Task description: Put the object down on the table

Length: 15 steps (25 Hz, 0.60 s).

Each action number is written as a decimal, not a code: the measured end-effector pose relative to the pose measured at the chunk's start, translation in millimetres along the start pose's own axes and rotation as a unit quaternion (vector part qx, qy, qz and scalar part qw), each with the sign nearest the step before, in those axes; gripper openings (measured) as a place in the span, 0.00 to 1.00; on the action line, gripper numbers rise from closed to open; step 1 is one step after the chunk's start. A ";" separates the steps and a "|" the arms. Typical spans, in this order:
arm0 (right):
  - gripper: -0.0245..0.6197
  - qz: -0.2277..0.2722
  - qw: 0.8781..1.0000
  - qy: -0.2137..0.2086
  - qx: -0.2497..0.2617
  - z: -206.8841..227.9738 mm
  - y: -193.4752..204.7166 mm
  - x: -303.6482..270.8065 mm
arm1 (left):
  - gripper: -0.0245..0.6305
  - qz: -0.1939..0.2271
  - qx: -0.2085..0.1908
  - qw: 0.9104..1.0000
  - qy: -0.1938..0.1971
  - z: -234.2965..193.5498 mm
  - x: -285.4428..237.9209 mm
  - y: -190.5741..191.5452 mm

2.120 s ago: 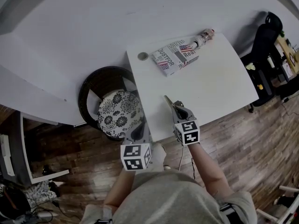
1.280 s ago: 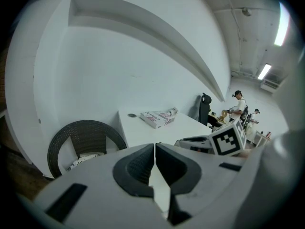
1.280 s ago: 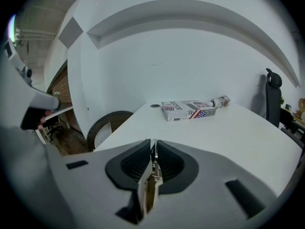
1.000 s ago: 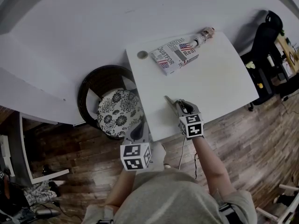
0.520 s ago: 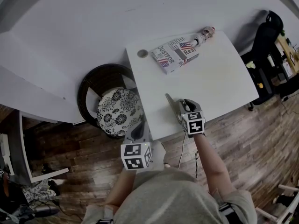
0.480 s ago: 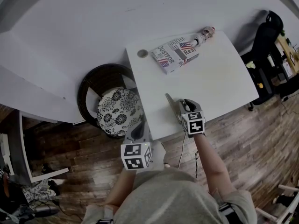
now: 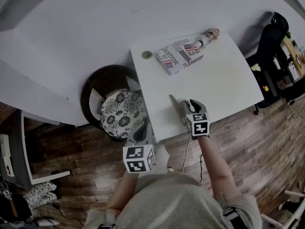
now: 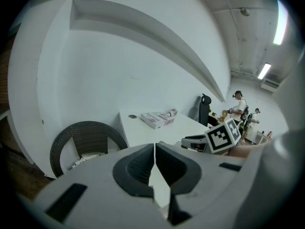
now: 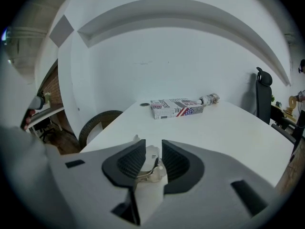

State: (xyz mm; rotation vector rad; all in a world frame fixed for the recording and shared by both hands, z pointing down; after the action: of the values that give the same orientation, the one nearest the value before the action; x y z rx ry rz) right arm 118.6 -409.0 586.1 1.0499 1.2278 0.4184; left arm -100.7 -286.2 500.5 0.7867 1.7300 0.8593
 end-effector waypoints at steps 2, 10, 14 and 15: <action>0.20 0.011 1.000 -0.003 -0.002 -2.7 -3.9 10.5 | 0.05 0.005 -0.001 1.000 -0.001 1.9 5.1 -0.8; 0.20 0.054 0.998 -0.020 -0.009 -22.5 -12.1 73.6 | 0.05 0.021 -0.002 1.000 -0.001 14.7 33.5 2.7; 0.17 0.073 0.997 -0.035 -0.005 -38.7 -16.7 107.6 | 0.05 0.027 -0.002 1.000 -0.001 21.3 49.6 7.0; 0.16 0.077 0.996 -0.037 -0.003 -42.8 -17.2 116.1 | 0.05 0.029 -0.002 1.000 -0.001 23.2 53.9 8.2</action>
State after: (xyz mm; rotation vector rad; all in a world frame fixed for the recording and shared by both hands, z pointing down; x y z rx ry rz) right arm 114.5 -311.4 508.2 1.1494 1.0822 0.4969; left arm -92.8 -233.2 475.4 0.8375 1.7106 0.9007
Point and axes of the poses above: the fingertips, and each gripper's own axes: x backward along the fingers, z to its right, y out of its underside, the point moved 6 cm from there along x, backward along the fingers, and after that the axes turned 2 degrees about x, right-handed, at the moved point
